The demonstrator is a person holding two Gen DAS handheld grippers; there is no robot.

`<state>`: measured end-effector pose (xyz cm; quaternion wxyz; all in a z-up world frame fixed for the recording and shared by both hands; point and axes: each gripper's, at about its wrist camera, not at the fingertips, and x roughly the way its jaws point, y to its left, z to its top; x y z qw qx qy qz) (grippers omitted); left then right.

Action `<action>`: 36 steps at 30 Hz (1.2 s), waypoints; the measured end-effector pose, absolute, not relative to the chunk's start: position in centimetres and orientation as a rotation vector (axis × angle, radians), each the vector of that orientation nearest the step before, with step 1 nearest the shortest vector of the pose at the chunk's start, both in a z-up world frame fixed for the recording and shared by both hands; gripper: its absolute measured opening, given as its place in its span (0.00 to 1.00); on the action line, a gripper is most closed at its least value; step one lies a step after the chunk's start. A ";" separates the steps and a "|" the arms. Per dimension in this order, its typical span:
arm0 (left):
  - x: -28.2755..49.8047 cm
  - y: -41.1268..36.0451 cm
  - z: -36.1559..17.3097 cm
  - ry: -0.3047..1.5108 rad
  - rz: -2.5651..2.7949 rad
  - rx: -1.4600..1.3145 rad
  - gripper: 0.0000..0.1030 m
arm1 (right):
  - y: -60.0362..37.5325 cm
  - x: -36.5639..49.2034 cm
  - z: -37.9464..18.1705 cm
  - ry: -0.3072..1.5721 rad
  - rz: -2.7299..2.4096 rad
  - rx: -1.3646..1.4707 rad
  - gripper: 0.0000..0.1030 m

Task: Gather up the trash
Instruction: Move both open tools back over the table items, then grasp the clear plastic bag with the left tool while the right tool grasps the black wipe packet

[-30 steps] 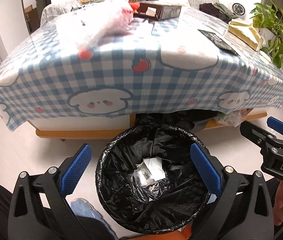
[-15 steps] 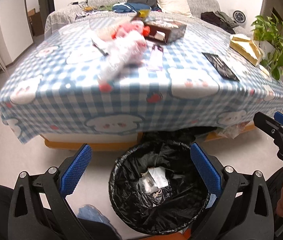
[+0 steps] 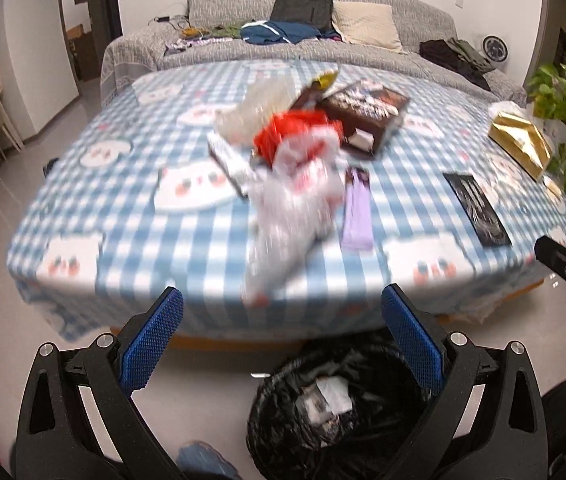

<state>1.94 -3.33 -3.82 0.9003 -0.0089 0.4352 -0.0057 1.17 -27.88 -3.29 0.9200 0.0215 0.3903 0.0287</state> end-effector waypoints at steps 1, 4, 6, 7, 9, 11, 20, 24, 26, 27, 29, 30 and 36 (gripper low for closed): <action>2.7 -3.3 -3.6 0.899 -0.008 -0.013 0.94 | -28.0 2.0 -3.2 0.808 0.060 0.045 0.93; 4.8 -3.5 -3.3 0.896 -0.003 0.012 0.94 | -28.0 4.1 -3.3 0.816 0.051 0.024 0.93; 6.2 -3.5 -3.2 0.900 -0.004 0.012 0.94 | -27.9 5.7 -3.7 0.833 0.049 0.014 0.93; 7.0 -3.4 -3.3 0.904 -0.005 0.009 0.94 | -27.8 6.5 -3.9 0.843 0.052 0.012 0.93; 8.2 -3.2 -3.5 0.912 -0.008 0.002 0.94 | -27.7 8.0 -4.4 0.866 0.065 0.008 0.93; 9.1 -3.1 -3.9 0.918 -0.010 -0.004 0.94 | -27.6 9.5 -5.2 0.896 0.077 0.010 0.93; 12.3 -3.4 -5.8 0.953 -0.047 -0.018 0.83 | -27.4 12.8 -8.8 0.993 0.077 0.028 0.77; 13.2 -3.5 -6.7 0.981 -0.054 -0.029 0.71 | -27.5 12.8 -8.9 0.989 0.062 0.006 0.67; 13.4 -3.7 -6.9 0.989 -0.054 -0.030 0.65 | -27.7 12.9 -8.8 0.987 0.054 0.002 0.60; 13.4 -3.9 -7.0 0.990 -0.060 -0.027 0.61 | -27.8 12.9 -8.8 0.986 0.051 0.004 0.56; 13.4 -4.1 -7.2 0.992 -0.062 -0.019 0.52 | -28.1 12.9 -8.7 0.987 0.052 0.008 0.55; 13.4 -4.2 -7.3 0.995 -0.064 -0.019 0.51 | -28.1 12.9 -8.7 0.987 0.054 0.001 0.55; 13.0 -4.3 -7.3 0.989 -0.060 -0.020 0.43 | -28.0 12.9 -8.7 0.976 0.054 -0.005 0.50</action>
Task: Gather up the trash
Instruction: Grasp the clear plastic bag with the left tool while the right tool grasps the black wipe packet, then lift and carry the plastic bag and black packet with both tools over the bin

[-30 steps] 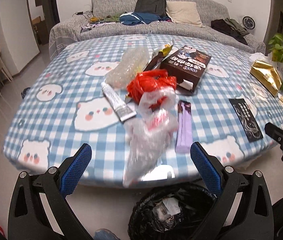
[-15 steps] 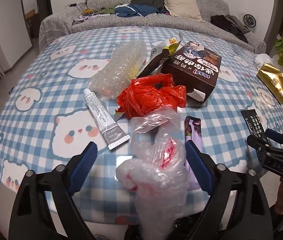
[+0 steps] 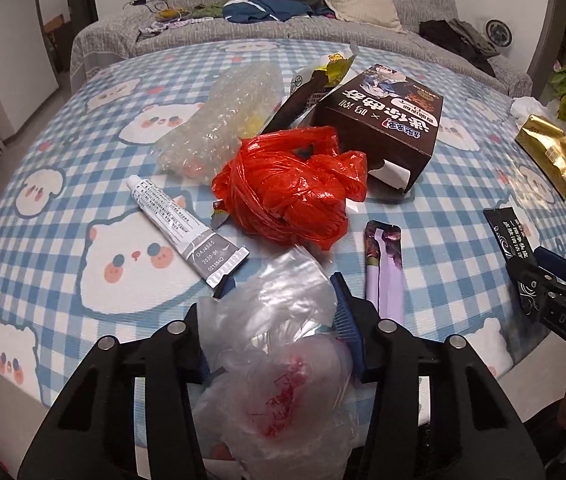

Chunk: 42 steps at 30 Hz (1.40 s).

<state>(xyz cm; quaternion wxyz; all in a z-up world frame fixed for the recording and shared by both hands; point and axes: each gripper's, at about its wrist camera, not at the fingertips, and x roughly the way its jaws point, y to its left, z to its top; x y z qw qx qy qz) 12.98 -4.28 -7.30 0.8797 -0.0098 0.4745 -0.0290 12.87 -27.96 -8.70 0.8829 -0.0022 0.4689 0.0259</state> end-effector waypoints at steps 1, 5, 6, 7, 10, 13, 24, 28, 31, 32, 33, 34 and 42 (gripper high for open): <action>13.0 -4.2 -7.3 0.990 -0.060 -0.024 0.40 | -28.0 12.9 -8.7 0.975 0.052 -0.003 0.48; 12.8 -4.1 -7.3 0.989 -0.059 -0.026 0.35 | -27.8 12.8 -8.6 0.975 0.051 -0.005 0.43; 12.8 -4.1 -7.3 0.989 -0.060 -0.024 0.34 | -27.8 12.8 -8.6 0.975 0.050 -0.006 0.42; 12.8 -4.2 -7.3 0.989 -0.061 -0.021 0.33 | -27.8 12.8 -8.6 0.976 0.049 -0.005 0.40; 12.6 -4.2 -7.3 0.987 -0.062 -0.018 0.31 | -27.9 12.9 -8.6 0.976 0.038 -0.003 0.33; 12.5 -4.1 -7.3 0.986 -0.062 -0.021 0.30 | -28.1 12.9 -8.5 0.975 0.032 0.008 0.29; 11.9 -3.9 -6.8 0.985 -0.059 -0.026 0.30 | -28.3 12.6 -8.2 0.966 0.018 0.022 0.27; 11.5 -3.9 -6.5 0.979 -0.063 -0.031 0.30 | -28.3 12.2 -8.0 0.961 0.013 0.020 0.27; 11.2 -4.0 -6.2 0.974 -0.062 -0.030 0.30 | -28.2 11.8 -7.6 0.952 0.015 0.020 0.27; 11.0 -4.0 -6.2 0.972 -0.063 -0.028 0.30 | -28.2 11.7 -7.5 0.949 0.015 0.019 0.27; 10.9 -4.0 -6.1 0.970 -0.063 -0.028 0.30 | -28.1 11.5 -7.4 0.948 0.015 0.019 0.27; 10.7 -3.9 -6.0 0.970 -0.062 -0.027 0.30 | -28.1 11.4 -7.3 0.946 0.015 0.018 0.27; 9.5 -3.6 -5.4 0.959 -0.056 -0.024 0.30 | -27.0 10.4 -6.2 0.925 0.031 0.005 0.27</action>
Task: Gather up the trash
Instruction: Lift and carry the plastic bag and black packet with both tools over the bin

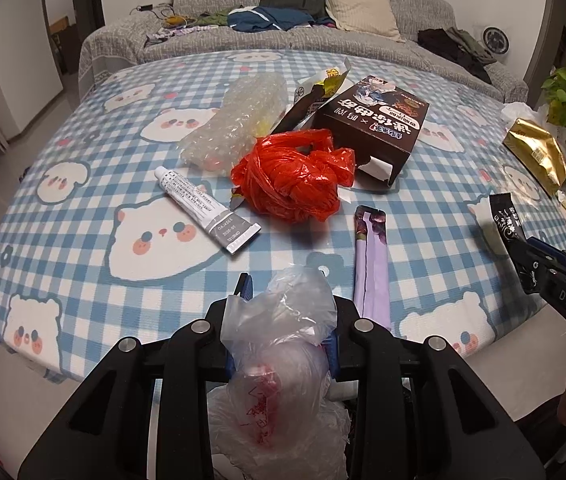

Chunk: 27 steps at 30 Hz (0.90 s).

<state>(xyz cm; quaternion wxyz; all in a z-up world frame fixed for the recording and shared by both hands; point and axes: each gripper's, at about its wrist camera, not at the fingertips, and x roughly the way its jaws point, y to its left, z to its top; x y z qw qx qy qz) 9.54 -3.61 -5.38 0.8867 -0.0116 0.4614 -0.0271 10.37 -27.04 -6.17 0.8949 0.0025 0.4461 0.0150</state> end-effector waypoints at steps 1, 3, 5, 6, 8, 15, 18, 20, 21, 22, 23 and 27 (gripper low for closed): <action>9.4 -3.5 -5.3 0.960 -0.054 -0.024 0.30 | -26.9 10.2 -6.1 0.923 0.033 0.004 0.27; 9.0 -3.4 -5.2 0.959 -0.053 -0.025 0.30 | -26.7 10.0 -6.0 0.923 0.037 0.002 0.27; 8.6 -3.2 -5.1 0.955 -0.051 -0.026 0.30 | -26.3 9.7 -5.8 0.922 0.041 -0.002 0.27; 8.5 -3.1 -5.0 0.954 -0.051 -0.027 0.30 | -26.2 9.6 -5.8 0.921 0.043 -0.003 0.27; 8.0 -3.0 -4.9 0.954 -0.050 -0.028 0.30 | -25.9 9.3 -5.7 0.919 0.046 -0.008 0.27; 6.5 -2.6 -4.4 0.948 -0.041 -0.037 0.30 | -25.1 8.1 -5.6 0.916 0.059 -0.015 0.27; 5.7 -2.6 -4.2 0.942 -0.041 -0.042 0.30 | -24.9 7.5 -5.6 0.914 0.063 -0.017 0.27; 5.1 -2.6 -4.1 0.939 -0.042 -0.048 0.30 | -24.8 7.0 -5.5 0.909 0.065 -0.018 0.27; 4.8 -2.6 -4.1 0.938 -0.043 -0.049 0.30 | -24.9 6.8 -5.5 0.909 0.066 -0.017 0.27; 4.5 -2.6 -4.0 0.938 -0.043 -0.051 0.30 | -24.9 6.5 -5.5 0.909 0.067 -0.015 0.27; 4.2 -2.6 -4.0 0.939 -0.045 -0.051 0.30 | -24.8 6.1 -5.5 0.908 0.068 -0.014 0.27; 2.9 -2.9 -3.6 0.933 -0.056 -0.050 0.30 | -24.8 4.9 -5.2 0.903 0.072 -0.007 0.27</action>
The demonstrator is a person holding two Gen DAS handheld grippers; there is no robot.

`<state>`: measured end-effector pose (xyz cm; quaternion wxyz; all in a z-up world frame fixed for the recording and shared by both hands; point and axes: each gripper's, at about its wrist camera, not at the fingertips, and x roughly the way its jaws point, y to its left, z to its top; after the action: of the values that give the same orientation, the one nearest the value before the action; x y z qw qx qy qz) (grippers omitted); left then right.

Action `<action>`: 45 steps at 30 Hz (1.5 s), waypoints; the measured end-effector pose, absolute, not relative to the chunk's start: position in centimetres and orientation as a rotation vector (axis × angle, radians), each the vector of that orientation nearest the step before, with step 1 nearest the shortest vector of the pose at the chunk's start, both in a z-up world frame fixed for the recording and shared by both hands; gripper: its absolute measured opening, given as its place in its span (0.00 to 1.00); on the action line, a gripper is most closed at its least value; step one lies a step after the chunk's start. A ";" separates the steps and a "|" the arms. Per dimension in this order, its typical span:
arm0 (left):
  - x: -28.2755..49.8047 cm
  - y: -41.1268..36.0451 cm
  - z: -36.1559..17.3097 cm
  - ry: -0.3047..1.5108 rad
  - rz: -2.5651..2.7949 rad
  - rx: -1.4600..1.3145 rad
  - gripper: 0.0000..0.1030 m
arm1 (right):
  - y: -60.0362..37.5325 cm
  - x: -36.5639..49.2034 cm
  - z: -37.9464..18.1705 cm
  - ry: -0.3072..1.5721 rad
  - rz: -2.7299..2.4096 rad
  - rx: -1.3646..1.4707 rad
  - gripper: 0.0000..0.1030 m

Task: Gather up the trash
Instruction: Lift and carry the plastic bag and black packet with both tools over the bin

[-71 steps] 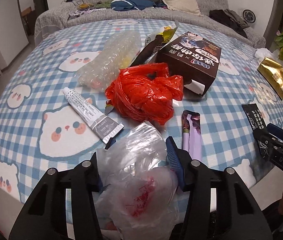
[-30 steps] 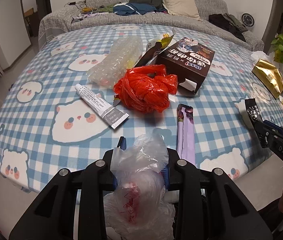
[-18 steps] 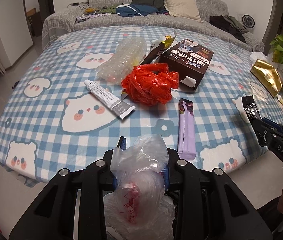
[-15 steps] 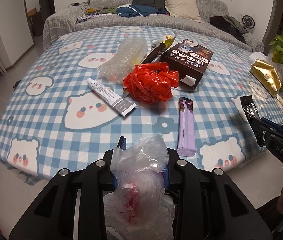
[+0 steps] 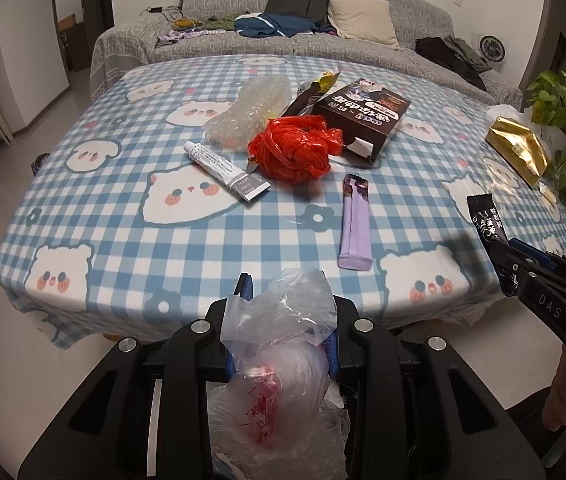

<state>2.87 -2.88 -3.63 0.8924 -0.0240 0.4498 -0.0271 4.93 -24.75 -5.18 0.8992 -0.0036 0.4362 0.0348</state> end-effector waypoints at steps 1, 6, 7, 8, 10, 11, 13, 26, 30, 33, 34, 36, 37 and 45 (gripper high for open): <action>2.5 -2.9 -3.6 0.931 -0.059 -0.052 0.30 | -24.7 4.6 -5.1 0.899 0.073 -0.008 0.27; 1.2 -2.8 -3.5 0.928 -0.066 -0.066 0.30 | -24.2 3.1 -4.9 0.890 0.077 -0.016 0.27; 1.0 -2.8 -3.4 0.926 -0.068 -0.067 0.30 | -24.0 2.9 -4.8 0.886 0.079 -0.019 0.27; 0.7 -2.8 -3.3 0.923 -0.068 -0.068 0.30 | -23.9 2.7 -4.7 0.883 0.080 -0.020 0.27; 0.2 -2.8 -3.1 0.916 -0.069 -0.072 0.30 | -23.7 2.2 -4.5 0.875 0.085 -0.021 0.27; -0.1 -2.9 -3.1 0.914 -0.073 -0.075 0.30 | -23.6 2.0 -4.4 0.872 0.086 -0.021 0.27; -0.7 -2.9 -3.0 0.911 -0.078 -0.077 0.30 | -23.3 1.4 -4.3 0.866 0.089 -0.024 0.27; -3.8 -3.5 -3.6 0.905 -0.079 -0.064 0.30 | -23.2 -2.0 -5.1 0.859 0.093 -0.020 0.27; -4.7 -3.4 -4.4 0.918 -0.077 -0.071 0.30 | -23.2 -2.8 -5.3 0.858 0.095 -0.018 0.27; -5.5 -3.4 -5.0 0.928 -0.079 -0.077 0.30 | -23.2 -3.4 -5.5 0.860 0.097 -0.014 0.27; -5.7 -3.4 -5.1 0.931 -0.080 -0.077 0.30 | -23.2 -3.6 -5.7 0.861 0.097 -0.013 0.27; -6.2 -3.5 -5.5 0.934 -0.079 -0.077 0.30 | -23.2 -4.1 -5.9 0.863 0.097 -0.011 0.27; -6.4 -3.5 -5.6 0.936 -0.078 -0.077 0.30 | -23.1 -4.3 -6.0 0.865 0.097 -0.011 0.27; -7.3 -3.4 -7.2 0.959 -0.074 -0.087 0.29 | -22.8 -5.7 -7.0 0.882 0.098 -0.017 0.27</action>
<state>-7.28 -3.44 -7.24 0.8857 -0.0419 0.4610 -0.0356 -5.69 -22.83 -6.96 0.9031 -0.0084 0.4267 0.0476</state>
